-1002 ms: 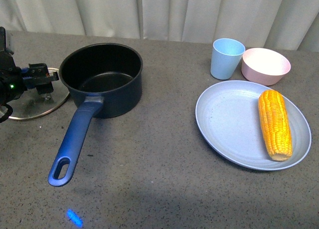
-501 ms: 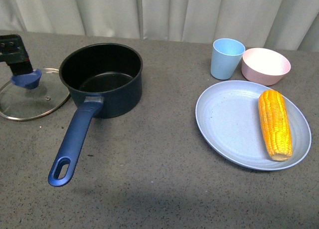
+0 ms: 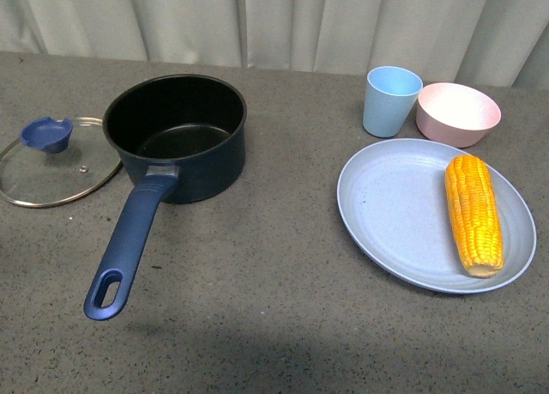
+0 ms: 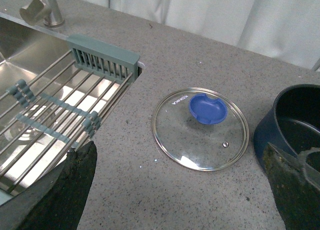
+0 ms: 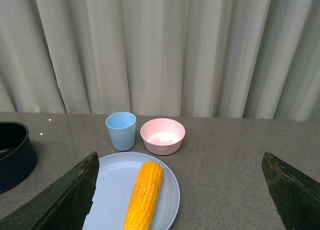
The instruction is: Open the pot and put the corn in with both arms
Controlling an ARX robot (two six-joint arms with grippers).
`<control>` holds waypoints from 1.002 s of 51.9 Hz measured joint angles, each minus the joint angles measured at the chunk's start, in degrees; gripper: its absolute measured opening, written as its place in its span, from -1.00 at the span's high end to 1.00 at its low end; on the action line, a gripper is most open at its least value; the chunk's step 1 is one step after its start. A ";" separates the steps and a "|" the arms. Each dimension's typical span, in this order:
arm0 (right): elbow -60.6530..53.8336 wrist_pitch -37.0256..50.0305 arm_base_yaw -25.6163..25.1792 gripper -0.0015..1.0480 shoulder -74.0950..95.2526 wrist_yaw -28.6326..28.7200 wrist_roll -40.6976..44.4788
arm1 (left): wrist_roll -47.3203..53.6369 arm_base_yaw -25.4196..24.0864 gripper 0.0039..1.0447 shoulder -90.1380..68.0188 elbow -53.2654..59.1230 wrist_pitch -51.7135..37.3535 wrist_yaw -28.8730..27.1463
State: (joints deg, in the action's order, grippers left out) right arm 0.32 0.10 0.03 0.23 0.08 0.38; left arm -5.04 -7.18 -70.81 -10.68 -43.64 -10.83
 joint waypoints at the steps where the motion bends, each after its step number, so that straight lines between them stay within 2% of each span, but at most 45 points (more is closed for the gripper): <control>1: 0.00 0.00 0.00 -0.82 0.00 0.00 0.00 | 0.00 0.02 -0.88 1.81 0.37 1.07 0.04; 7: 0.00 0.00 0.00 -0.82 0.00 0.00 0.00 | 0.28 0.09 -0.87 9.81 1.42 3.76 0.98; 8: 0.00 0.00 0.00 -0.82 0.00 0.00 0.00 | 1.01 -0.85 -0.79 9.14 2.34 -0.09 5.70; 10: 0.00 0.00 0.00 -0.82 0.00 0.00 0.00 | 2.12 -1.36 -0.65 8.76 3.96 -6.36 11.74; 11: 0.00 0.00 0.00 -0.82 0.00 0.00 -0.02 | 2.27 -1.42 -0.61 8.68 4.37 -7.58 12.98; 12: 0.00 0.00 0.00 -0.82 0.00 0.00 0.00 | 2.84 -1.38 -0.51 8.85 5.42 -10.03 16.17; 14: 0.00 0.00 0.00 -0.82 0.02 0.00 0.00 | 3.52 -0.68 -0.34 10.69 6.34 -10.56 18.18; 28: 0.00 0.00 0.00 -0.82 0.02 0.00 0.00 | 4.42 1.86 0.49 22.21 8.92 -2.38 15.74; 31: 0.00 0.00 0.00 -0.82 0.00 0.00 0.00 | 4.52 4.33 0.66 24.59 9.31 -0.24 12.11; 35: 0.00 0.00 0.00 -0.82 0.00 0.00 0.00 | 4.50 6.69 0.94 28.96 9.51 3.23 11.10; 52: 0.00 0.00 0.00 -0.82 0.00 0.00 0.00 | 4.74 7.04 0.93 42.14 9.55 15.21 10.84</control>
State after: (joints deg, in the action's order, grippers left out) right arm 0.32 0.10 0.03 0.23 0.08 0.38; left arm -0.30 -0.14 -28.67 -1.13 -28.42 0.01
